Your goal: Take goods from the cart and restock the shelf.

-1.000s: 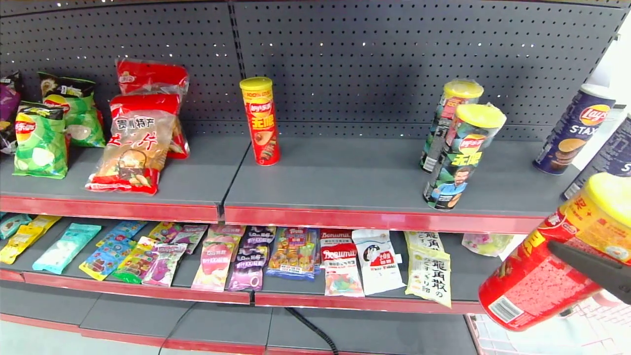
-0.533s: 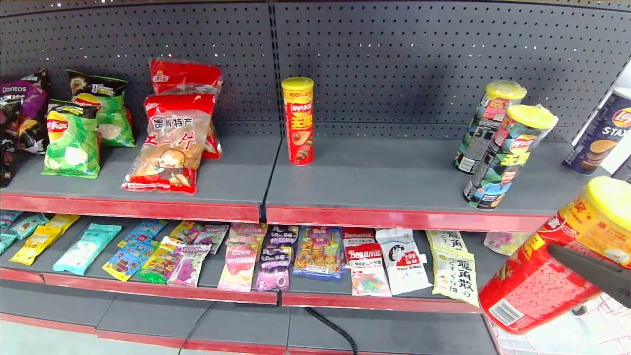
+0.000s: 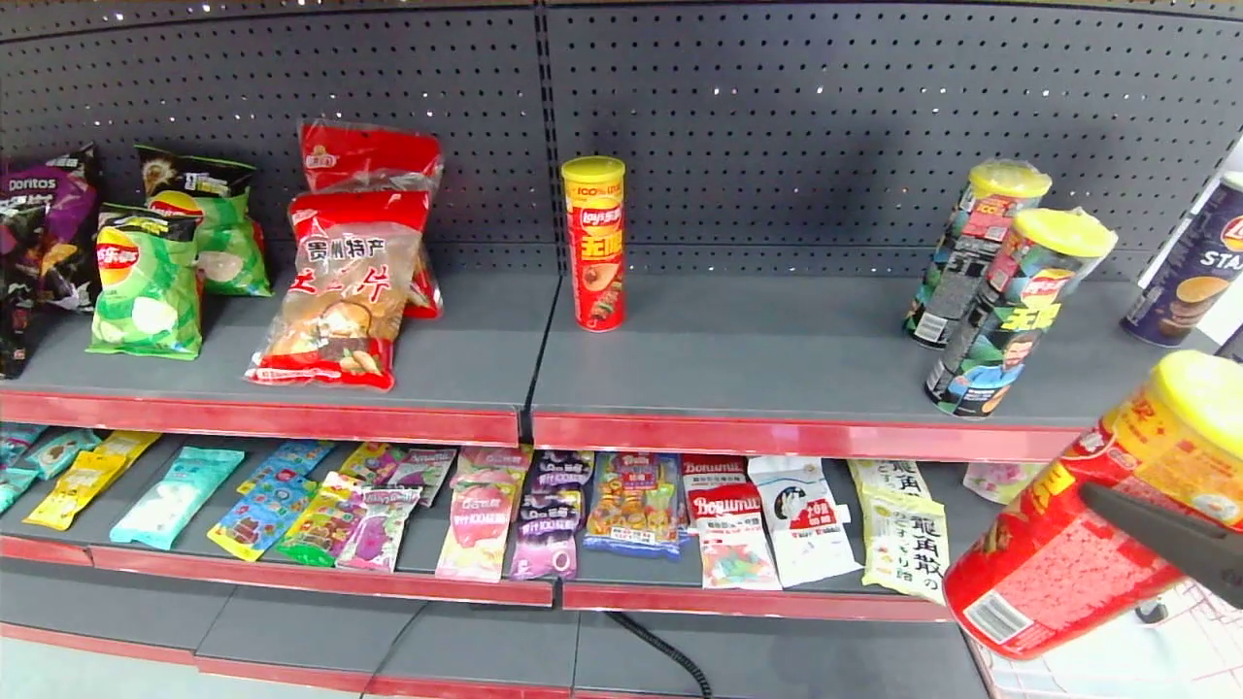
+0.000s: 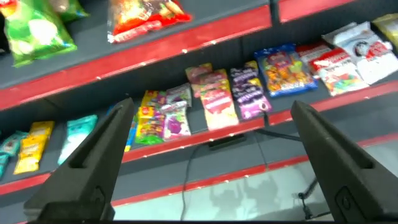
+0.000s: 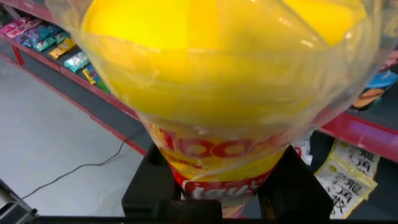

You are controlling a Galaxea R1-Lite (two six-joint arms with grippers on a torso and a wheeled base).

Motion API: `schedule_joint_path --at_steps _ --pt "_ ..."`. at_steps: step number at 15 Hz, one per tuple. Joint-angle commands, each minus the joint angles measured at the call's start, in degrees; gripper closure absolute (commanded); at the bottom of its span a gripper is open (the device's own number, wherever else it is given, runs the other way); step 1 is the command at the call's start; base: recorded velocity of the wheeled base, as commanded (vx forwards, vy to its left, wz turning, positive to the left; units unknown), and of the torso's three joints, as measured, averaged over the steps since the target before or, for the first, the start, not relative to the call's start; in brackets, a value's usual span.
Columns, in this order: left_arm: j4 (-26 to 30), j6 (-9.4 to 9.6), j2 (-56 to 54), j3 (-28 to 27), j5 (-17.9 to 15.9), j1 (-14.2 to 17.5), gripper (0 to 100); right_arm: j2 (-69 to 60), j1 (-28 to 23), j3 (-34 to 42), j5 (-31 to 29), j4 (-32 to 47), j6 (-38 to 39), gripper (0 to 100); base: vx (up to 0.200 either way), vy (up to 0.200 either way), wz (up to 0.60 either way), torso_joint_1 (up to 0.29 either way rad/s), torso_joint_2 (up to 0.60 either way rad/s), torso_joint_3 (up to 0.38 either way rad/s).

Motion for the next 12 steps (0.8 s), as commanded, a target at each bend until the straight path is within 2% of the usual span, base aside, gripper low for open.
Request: schedule_joint_path --at_steps 1,7,11,12 --pt "0.06 0.01 0.08 0.04 0.04 -0.04 0 0.13 0.02 0.04 0.09 -0.21 -0.02 100 0.0 0.2 0.0 0.017 0.0 -0.002" --pt "-0.03 0.01 -0.01 0.04 0.13 -0.04 0 0.04 0.02 0.31 0.09 -0.21 -0.02 100 0.0 0.2 0.0 0.005 0.0 0.002" --pt "0.06 0.54 -0.09 -0.05 0.3 -0.04 0 -0.57 0.02 0.92 0.09 -0.21 -0.02 100 0.0 0.0 0.0 0.0 0.0 0.0" --pt "0.06 0.54 0.17 -0.05 0.39 -0.04 0 -0.57 0.02 0.83 0.09 -0.21 -0.02 100 0.2 0.0 0.0 0.007 0.01 0.002"
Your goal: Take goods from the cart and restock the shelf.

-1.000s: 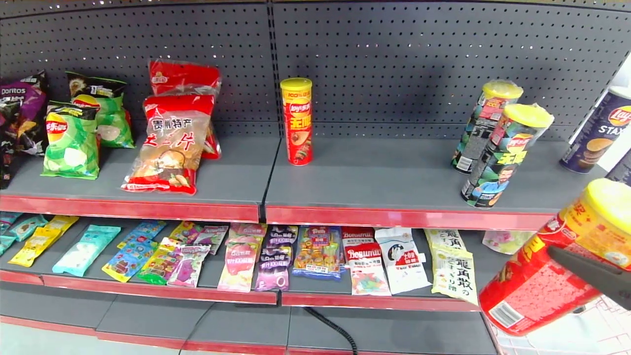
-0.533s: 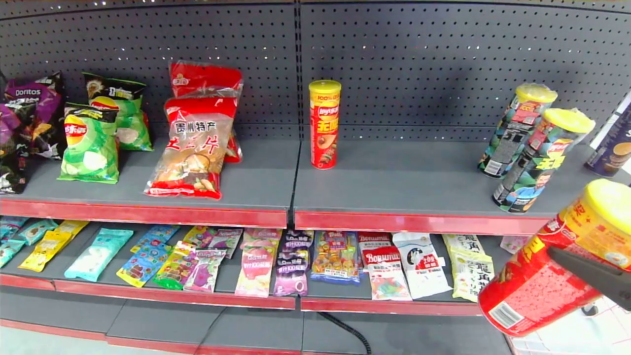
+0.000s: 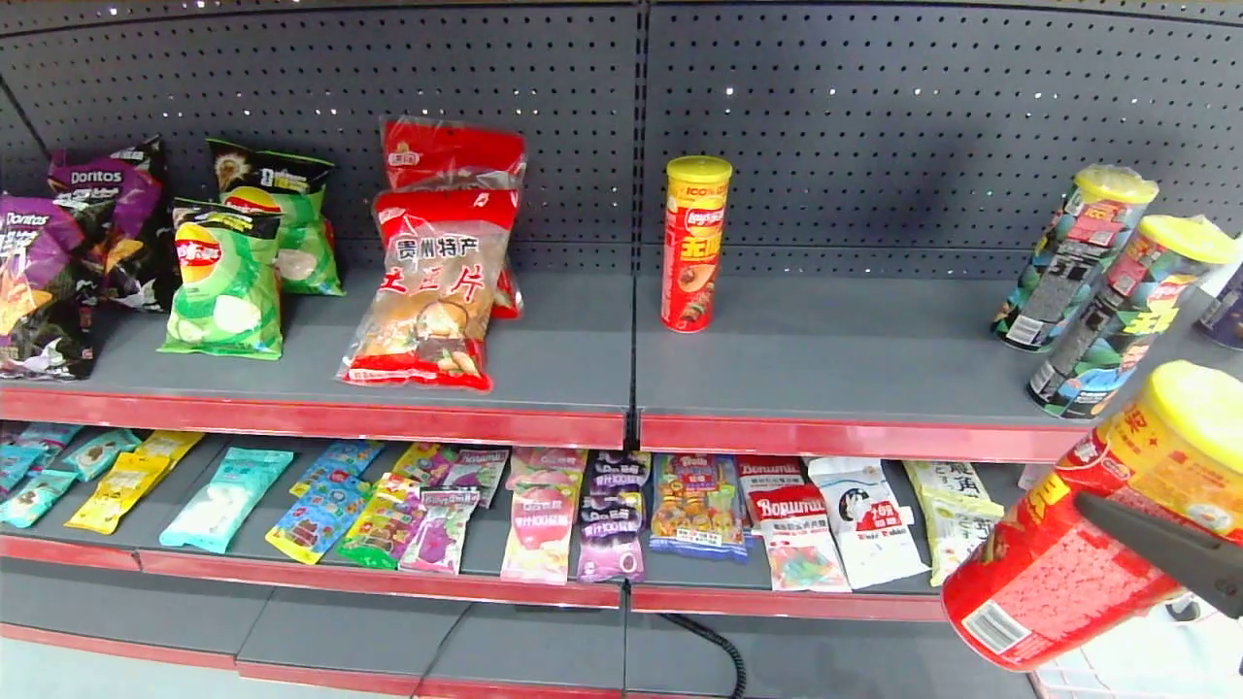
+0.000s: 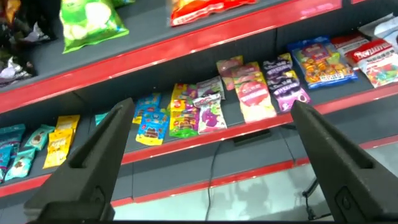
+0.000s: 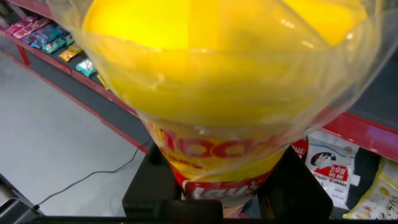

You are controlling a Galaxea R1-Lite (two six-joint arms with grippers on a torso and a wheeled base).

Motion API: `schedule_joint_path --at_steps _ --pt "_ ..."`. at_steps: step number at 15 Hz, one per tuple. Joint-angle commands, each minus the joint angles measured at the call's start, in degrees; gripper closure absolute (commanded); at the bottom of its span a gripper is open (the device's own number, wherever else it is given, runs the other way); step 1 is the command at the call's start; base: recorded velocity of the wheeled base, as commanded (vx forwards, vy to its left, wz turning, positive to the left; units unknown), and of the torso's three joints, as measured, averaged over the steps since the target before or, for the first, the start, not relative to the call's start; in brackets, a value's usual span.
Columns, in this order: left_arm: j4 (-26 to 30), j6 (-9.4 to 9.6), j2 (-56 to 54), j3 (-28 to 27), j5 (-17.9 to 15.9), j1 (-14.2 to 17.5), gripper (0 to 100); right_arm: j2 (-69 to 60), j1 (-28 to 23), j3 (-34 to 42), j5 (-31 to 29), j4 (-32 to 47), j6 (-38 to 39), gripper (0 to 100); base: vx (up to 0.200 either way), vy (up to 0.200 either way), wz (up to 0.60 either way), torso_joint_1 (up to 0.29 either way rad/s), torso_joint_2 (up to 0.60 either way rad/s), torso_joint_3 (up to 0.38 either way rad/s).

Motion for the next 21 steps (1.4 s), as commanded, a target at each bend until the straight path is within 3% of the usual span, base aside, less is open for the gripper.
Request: schedule_joint_path --at_steps 1,7,14,21 --pt "0.01 -0.05 0.25 0.02 0.1 -0.02 0 -0.08 0.02 -0.02 0.06 -0.03 -0.02 100 0.2 0.0 0.0 0.007 0.01 0.002" --pt "-0.08 0.22 1.13 -0.51 -0.08 -0.02 0 -0.96 -0.51 0.33 -3.11 -0.03 0.07 100 0.2 0.0 0.0 0.005 0.0 0.002" --pt "0.01 0.57 1.04 -0.24 -0.16 -0.02 0 -2.28 -0.86 1.3 -4.86 0.77 -2.13 100 0.0 0.0 0.0 0.0 0.0 0.0" --pt "0.01 2.94 1.04 0.02 -0.08 -0.02 0 -3.69 -0.86 2.35 -4.95 0.85 -5.11 100 0.0 0.0 0.0 0.0 0.0 0.0"
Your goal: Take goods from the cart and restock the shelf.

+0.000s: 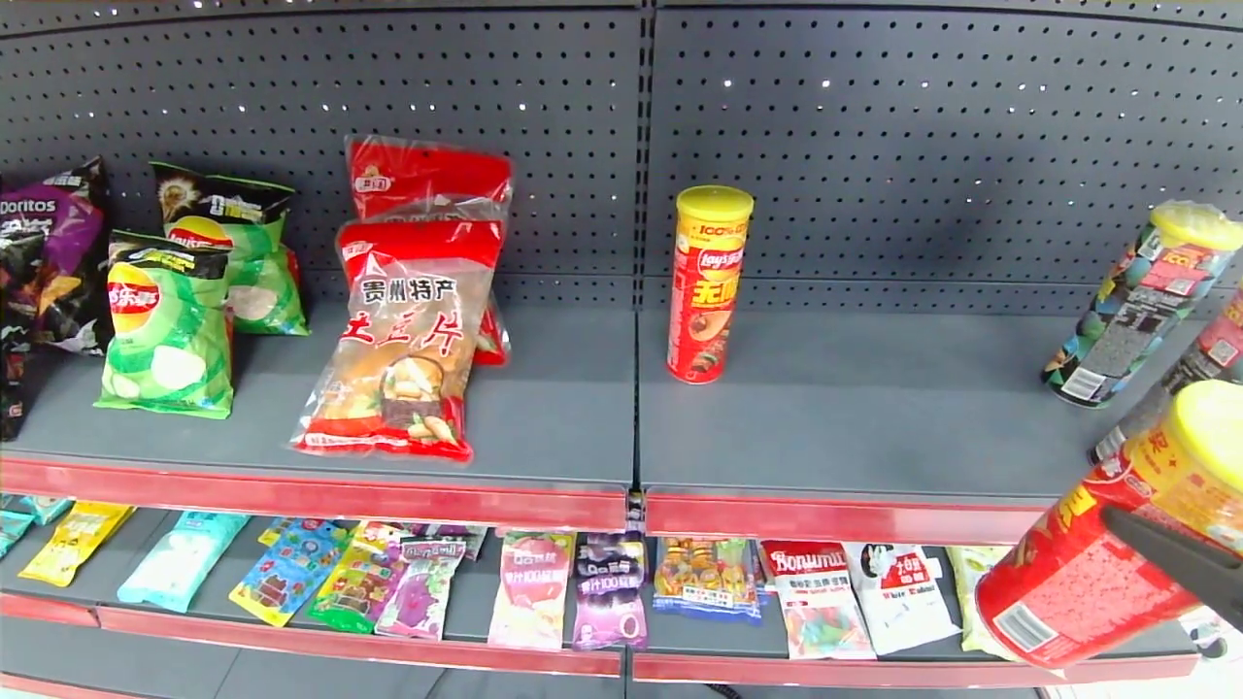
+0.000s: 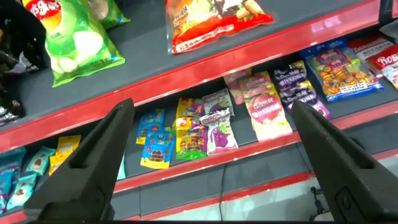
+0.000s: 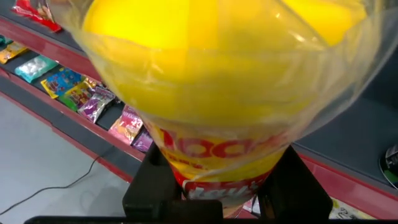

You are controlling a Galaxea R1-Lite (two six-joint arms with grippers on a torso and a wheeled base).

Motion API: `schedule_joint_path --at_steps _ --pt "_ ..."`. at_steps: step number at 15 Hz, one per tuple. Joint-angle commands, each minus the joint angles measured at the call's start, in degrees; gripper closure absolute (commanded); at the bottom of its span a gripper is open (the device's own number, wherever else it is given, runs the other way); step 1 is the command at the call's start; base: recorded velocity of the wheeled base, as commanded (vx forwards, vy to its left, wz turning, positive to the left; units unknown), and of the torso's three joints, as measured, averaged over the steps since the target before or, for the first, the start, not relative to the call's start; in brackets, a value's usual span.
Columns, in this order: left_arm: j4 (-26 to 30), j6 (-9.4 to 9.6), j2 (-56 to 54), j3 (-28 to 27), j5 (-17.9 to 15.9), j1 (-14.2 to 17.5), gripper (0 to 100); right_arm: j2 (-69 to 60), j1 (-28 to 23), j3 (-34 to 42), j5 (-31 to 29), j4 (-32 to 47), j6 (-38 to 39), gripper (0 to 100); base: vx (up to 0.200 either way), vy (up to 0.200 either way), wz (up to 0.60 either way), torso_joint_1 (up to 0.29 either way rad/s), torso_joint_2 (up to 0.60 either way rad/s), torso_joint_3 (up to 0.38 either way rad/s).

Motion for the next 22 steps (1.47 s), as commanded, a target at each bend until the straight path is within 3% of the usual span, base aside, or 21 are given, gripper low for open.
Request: schedule_joint_path --at_steps 1,4,10,14,15,17,20,22 --pt "-0.03 0.06 0.1 0.03 0.06 0.0 0 -0.48 0.05 0.25 0.03 -0.04 -0.02 100 0.0 0.0 0.0 0.0 0.0 0.0" --pt "0.06 0.32 0.19 0.03 0.06 0.0 0 -0.48 0.05 1.04 -0.05 -0.12 -0.02 100 0.0 0.0 -0.6 -0.001 0.0 0.002" --pt "0.06 1.29 0.19 0.03 0.06 0.0 0 -0.92 1.11 2.36 0.65 -0.39 1.48 100 0.0 0.0 0.0 0.0 0.0 0.0" --pt "0.06 8.67 3.79 -0.14 -0.12 0.0 0 2.24 2.08 -1.42 3.99 -0.56 6.13 100 0.0 0.0 0.0 0.0 0.0 0.0" --pt "-0.2 9.02 5.72 -0.67 -0.03 0.0 0 2.42 2.08 -1.42 3.72 -0.56 6.13 100 0.0 0.0 0.0 0.0 0.0 0.0" --pt "-3.54 7.53 12.84 -3.31 -0.73 0.0 0 1.8 2.96 -0.81 5.66 -0.3 6.4 100 0.0 0.0 0.0 0.0 0.0 0.0" --pt "-10.4 3.84 20.58 -5.94 -5.3 0.0 0 0.92 3.31 0.86 6.1 -0.21 4.38 100 0.0 0.0 0.0 0.0 0.0 0.0" --pt "-9.43 3.84 21.81 -8.05 -4.16 0.09 0 0.13 3.39 2.62 6.54 -0.21 3.59 100 0.0 0.0 0.0 0.0 0.0 0.0"
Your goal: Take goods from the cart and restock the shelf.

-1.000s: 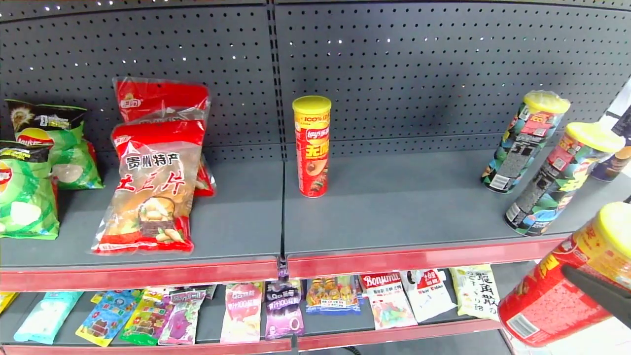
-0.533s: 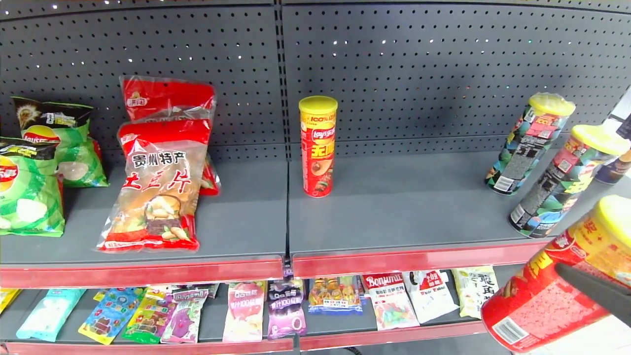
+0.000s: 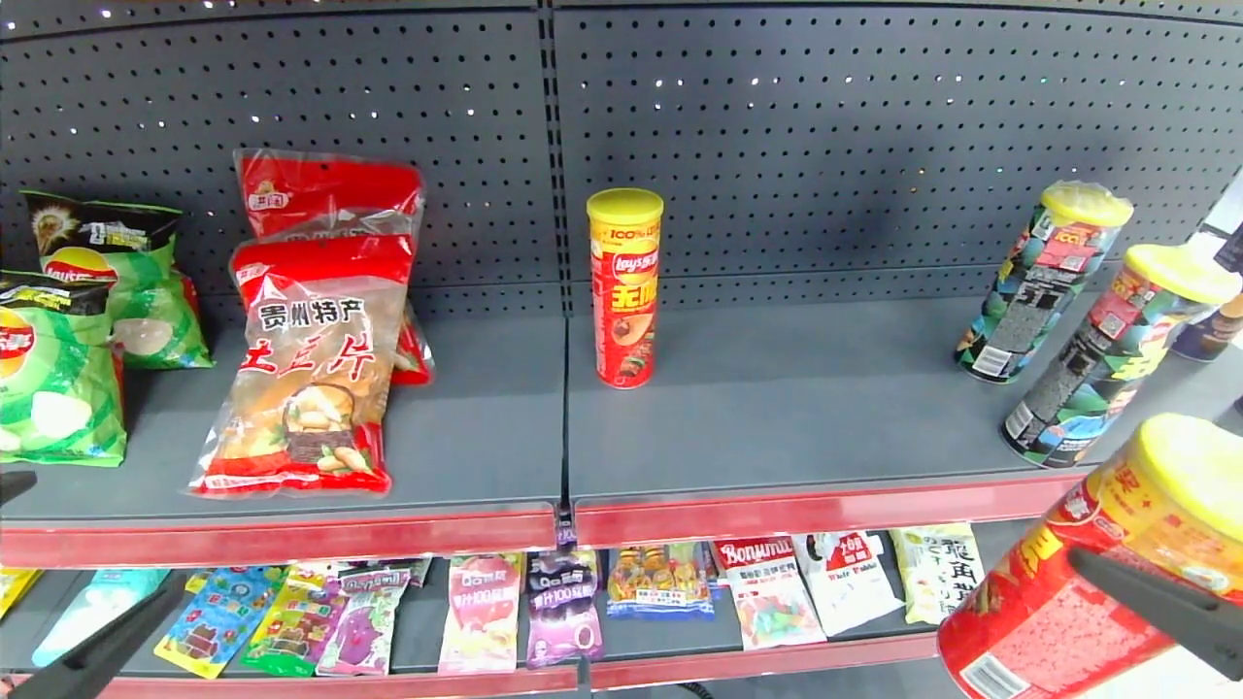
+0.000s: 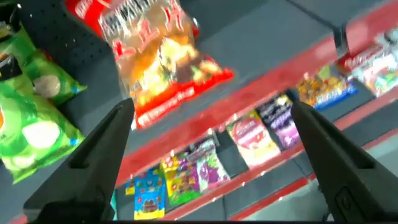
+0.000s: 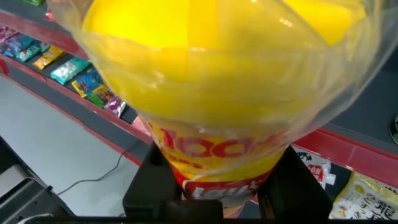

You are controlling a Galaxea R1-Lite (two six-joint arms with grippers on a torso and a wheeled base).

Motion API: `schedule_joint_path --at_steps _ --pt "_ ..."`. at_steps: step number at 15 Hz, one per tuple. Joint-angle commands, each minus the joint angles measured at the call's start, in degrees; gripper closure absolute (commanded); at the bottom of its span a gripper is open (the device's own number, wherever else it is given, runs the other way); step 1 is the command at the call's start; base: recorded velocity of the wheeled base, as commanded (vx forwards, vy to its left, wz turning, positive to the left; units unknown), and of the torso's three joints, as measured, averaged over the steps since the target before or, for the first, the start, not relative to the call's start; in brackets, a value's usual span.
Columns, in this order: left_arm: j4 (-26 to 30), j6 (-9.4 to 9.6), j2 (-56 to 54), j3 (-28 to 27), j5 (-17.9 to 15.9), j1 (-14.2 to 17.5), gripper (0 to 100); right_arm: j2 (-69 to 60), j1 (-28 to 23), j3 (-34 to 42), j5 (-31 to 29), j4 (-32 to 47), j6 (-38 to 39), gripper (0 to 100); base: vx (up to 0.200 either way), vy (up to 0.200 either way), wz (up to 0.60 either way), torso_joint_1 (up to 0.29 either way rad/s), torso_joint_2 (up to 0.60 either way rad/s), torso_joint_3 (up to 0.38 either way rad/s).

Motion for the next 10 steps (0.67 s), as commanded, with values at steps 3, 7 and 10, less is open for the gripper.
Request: schedule_joint_path --at_steps 3,7,10 --pt "0.14 1.62 4.98 -0.52 2.29 0.06 0 -1.02 -0.1 1.2 -0.25 -0.03 -0.02 100 0.0 0.0 0.0 0.0 0.0 0.0" --pt "0.23 1.53 3.23 1.33 2.99 0.06 0 -0.58 -0.36 0.76 -0.6 -0.03 -0.02 100 0.0 0.0 0.0 0.0 0.0 0.0" --pt "0.23 1.26 2.35 1.94 2.99 0.15 0 -0.32 -0.36 0.94 -1.31 0.06 -0.02 100 0.2 0.0 0.0 -0.006 0.01 0.002"
